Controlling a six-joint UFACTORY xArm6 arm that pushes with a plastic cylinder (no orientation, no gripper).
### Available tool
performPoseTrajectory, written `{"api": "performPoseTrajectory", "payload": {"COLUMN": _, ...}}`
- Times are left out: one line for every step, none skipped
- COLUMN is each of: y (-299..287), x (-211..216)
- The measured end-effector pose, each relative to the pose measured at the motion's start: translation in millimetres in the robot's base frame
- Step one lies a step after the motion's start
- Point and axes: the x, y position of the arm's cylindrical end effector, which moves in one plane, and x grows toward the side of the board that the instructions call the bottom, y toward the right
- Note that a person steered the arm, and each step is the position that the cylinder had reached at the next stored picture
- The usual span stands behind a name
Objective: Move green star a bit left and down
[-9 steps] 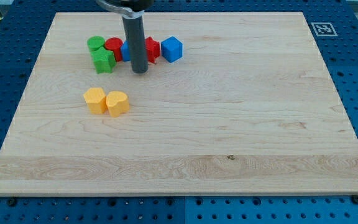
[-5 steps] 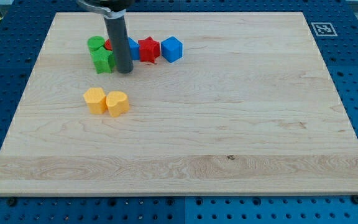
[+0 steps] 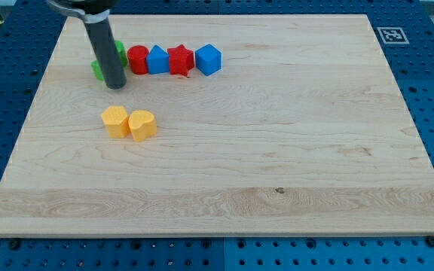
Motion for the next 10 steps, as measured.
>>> {"api": "performPoseTrajectory", "payload": {"y": -10, "x": 0}}
{"api": "performPoseTrajectory", "payload": {"y": -18, "x": 0}}
{"api": "performPoseTrajectory", "payload": {"y": -32, "x": 0}}
{"api": "performPoseTrajectory", "payload": {"y": -61, "x": -1}}
{"api": "performPoseTrajectory", "payload": {"y": -69, "x": -26}}
{"api": "performPoseTrajectory", "payload": {"y": -68, "x": -86}}
{"api": "performPoseTrajectory", "payload": {"y": -54, "x": -149}}
{"api": "performPoseTrajectory", "payload": {"y": -47, "x": -158}}
{"api": "performPoseTrajectory", "payload": {"y": -11, "x": -158}}
{"api": "performPoseTrajectory", "payload": {"y": -13, "x": -158}}
